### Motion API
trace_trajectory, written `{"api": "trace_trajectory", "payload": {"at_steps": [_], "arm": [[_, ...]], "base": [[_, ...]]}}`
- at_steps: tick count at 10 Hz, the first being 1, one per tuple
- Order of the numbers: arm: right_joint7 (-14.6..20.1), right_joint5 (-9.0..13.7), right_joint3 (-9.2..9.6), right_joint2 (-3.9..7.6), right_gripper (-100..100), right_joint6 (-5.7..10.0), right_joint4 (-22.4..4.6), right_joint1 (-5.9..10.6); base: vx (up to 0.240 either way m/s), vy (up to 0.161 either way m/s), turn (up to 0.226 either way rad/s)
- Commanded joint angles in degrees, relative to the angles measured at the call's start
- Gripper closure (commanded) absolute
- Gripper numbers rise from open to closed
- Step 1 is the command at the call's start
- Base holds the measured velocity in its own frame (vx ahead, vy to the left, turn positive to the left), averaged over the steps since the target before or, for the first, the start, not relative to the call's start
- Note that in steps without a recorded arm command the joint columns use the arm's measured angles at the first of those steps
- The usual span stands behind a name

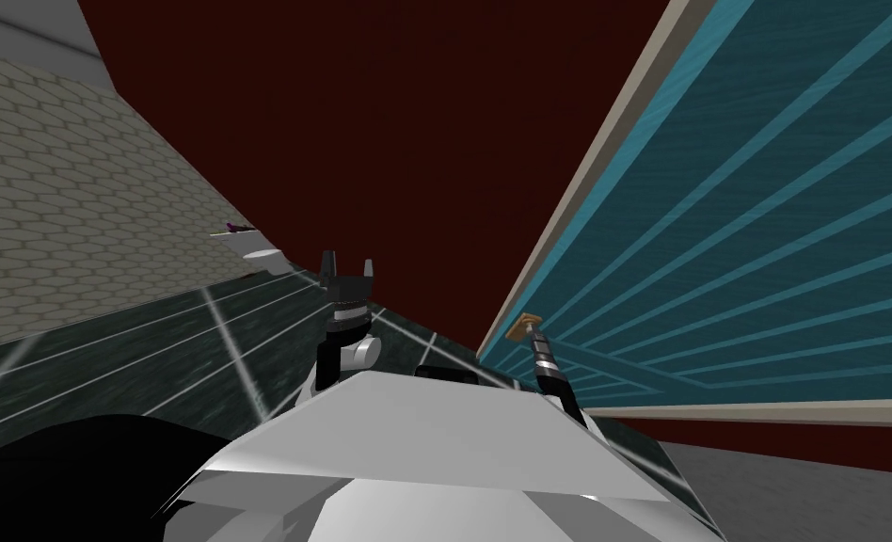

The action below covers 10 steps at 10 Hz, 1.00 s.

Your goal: Pull the door open

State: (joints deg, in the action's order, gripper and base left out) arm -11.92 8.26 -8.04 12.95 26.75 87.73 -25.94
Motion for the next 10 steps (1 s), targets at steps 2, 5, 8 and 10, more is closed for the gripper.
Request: {"api": "trace_trajectory", "payload": {"at_steps": [2,5,8,10], "arm": [[3.98,1.71,0.54,0.21,100,-0.18,-0.64,1.04],[8.46,4.03,1.06,0.65,100,-0.56,-1.46,2.33],[11.29,5.20,1.33,0.88,100,-0.75,-1.87,2.98],[15.01,7.56,1.86,1.33,100,-1.12,-2.70,4.28]], "base": [[-0.042,-0.009,0.031],[-0.066,-0.011,0.046],[-0.048,-0.010,0.034],[-0.065,-0.016,0.053]]}}
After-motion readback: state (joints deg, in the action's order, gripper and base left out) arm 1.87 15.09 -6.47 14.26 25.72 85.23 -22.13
